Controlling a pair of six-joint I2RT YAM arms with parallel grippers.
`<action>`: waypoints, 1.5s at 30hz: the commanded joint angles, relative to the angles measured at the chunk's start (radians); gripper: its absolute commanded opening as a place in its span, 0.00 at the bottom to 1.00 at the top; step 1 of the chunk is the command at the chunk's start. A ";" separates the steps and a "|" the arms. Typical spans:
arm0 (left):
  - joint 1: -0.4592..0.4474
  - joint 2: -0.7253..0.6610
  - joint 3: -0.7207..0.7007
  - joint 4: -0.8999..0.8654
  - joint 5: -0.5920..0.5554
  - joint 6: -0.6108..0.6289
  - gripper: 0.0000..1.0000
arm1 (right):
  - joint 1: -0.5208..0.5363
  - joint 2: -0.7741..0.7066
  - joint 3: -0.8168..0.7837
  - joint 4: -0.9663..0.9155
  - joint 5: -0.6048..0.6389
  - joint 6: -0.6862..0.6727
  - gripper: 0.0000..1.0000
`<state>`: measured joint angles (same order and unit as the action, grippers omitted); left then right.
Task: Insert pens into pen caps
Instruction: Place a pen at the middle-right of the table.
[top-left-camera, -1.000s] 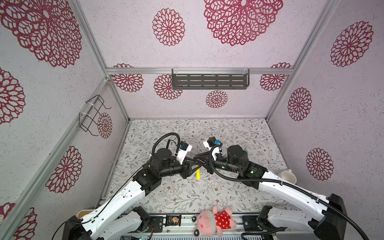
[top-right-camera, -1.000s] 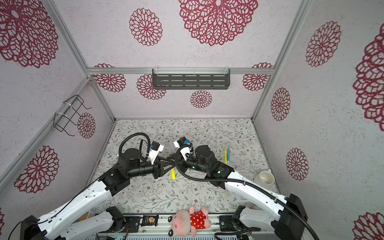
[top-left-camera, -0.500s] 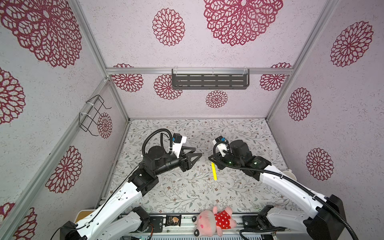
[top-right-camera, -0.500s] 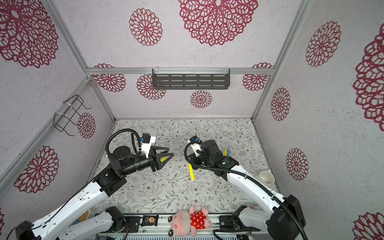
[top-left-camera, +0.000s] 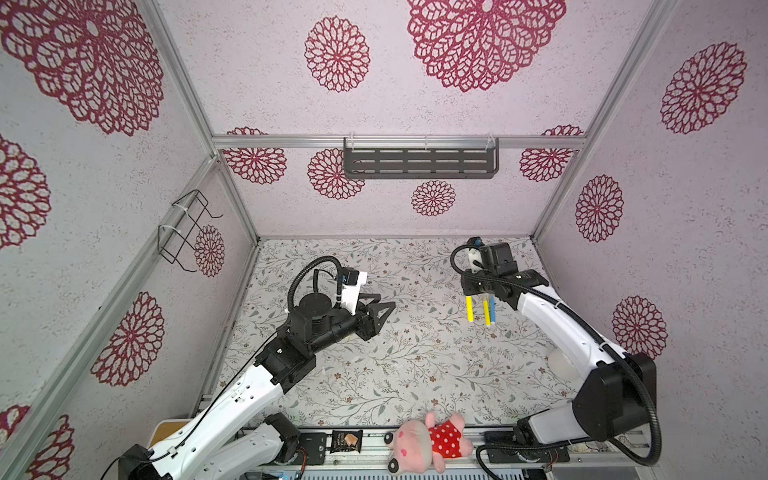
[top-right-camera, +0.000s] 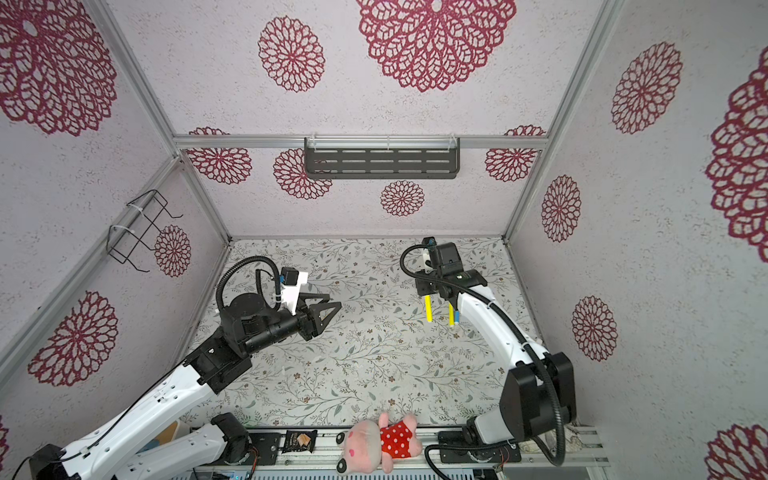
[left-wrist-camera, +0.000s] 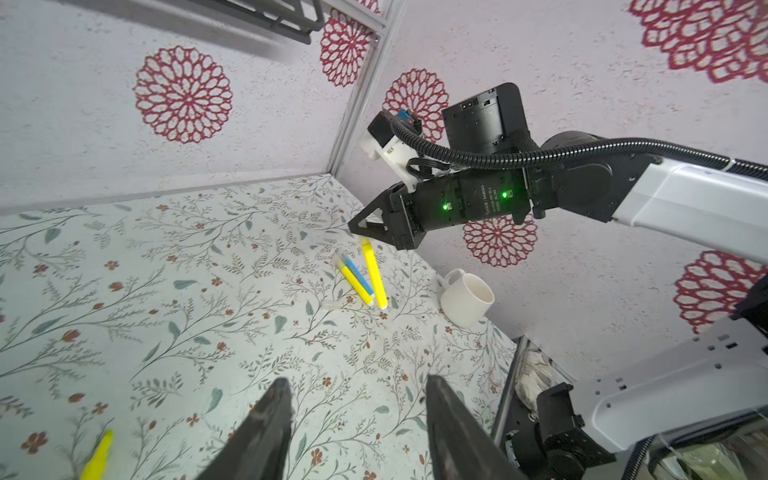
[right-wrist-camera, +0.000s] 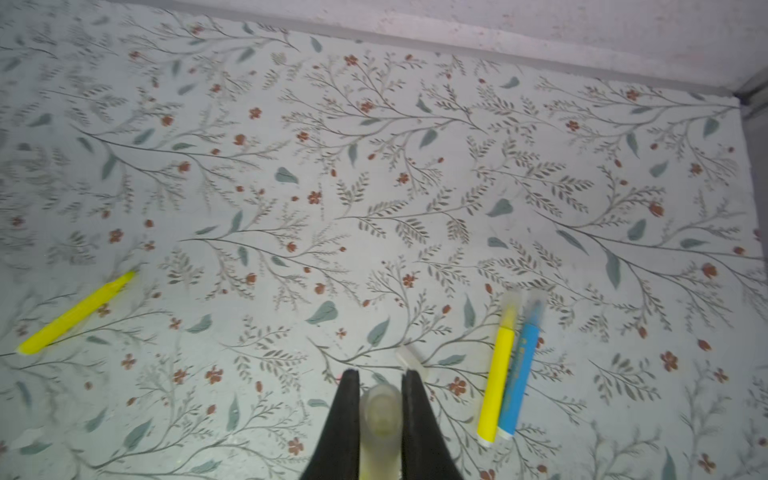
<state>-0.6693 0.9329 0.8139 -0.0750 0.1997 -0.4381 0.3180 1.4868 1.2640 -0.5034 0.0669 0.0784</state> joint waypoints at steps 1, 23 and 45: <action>0.005 -0.033 -0.029 -0.055 -0.125 0.001 0.54 | -0.043 0.039 0.037 -0.050 0.080 -0.039 0.00; 0.008 -0.071 -0.065 -0.127 -0.267 -0.026 0.54 | -0.138 0.400 0.148 -0.007 0.100 -0.064 0.00; 0.020 -0.025 -0.066 -0.152 -0.297 -0.046 0.54 | -0.134 0.345 0.154 0.018 0.089 -0.050 0.56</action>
<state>-0.6632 0.8925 0.7483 -0.2096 -0.0788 -0.4728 0.1764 1.9423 1.4303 -0.4976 0.1780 0.0189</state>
